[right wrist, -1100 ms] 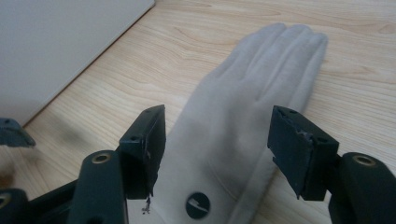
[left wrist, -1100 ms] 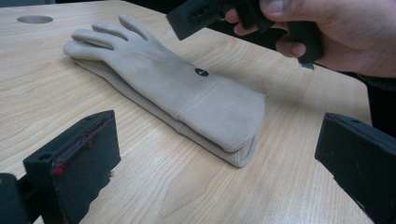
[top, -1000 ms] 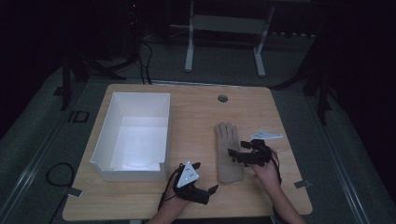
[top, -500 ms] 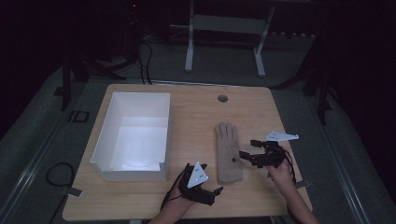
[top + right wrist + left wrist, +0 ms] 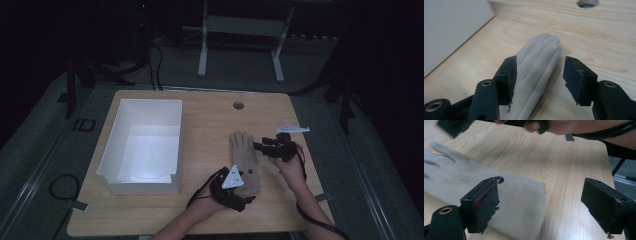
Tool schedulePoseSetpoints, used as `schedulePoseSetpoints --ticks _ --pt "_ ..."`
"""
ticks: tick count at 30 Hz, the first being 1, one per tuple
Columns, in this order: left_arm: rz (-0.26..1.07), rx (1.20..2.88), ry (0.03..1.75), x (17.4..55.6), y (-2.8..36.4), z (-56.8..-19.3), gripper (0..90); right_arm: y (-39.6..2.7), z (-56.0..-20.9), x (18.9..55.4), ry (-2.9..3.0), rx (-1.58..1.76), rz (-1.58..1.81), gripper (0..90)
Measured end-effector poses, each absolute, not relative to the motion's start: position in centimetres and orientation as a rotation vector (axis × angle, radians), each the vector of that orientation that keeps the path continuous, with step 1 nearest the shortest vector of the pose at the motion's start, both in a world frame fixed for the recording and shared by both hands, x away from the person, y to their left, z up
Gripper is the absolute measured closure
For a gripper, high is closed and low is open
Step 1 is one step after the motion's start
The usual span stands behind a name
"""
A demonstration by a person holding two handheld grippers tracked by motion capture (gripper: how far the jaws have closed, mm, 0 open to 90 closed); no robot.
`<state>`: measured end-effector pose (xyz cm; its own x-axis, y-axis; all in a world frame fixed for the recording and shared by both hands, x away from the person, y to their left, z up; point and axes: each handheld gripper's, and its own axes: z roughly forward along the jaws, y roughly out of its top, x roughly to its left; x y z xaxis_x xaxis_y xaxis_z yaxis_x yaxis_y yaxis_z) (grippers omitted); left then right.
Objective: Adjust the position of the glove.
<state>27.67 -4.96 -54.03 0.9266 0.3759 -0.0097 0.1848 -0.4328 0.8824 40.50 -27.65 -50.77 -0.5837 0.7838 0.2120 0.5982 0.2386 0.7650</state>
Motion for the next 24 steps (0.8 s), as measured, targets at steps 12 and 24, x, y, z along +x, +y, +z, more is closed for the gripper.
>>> schedulePoseSetpoints --ticks 12,24 --pt "0.175 2.076 0.434 28.1 -4.4 -55.4 15.6 -25.9 -54.9 44.5 2.348 1.480 1.192 37.0" --pt "0.191 2.109 0.418 28.0 -3.9 -56.1 20.5 -24.0 -54.9 43.7 2.455 1.327 1.163 72.2"
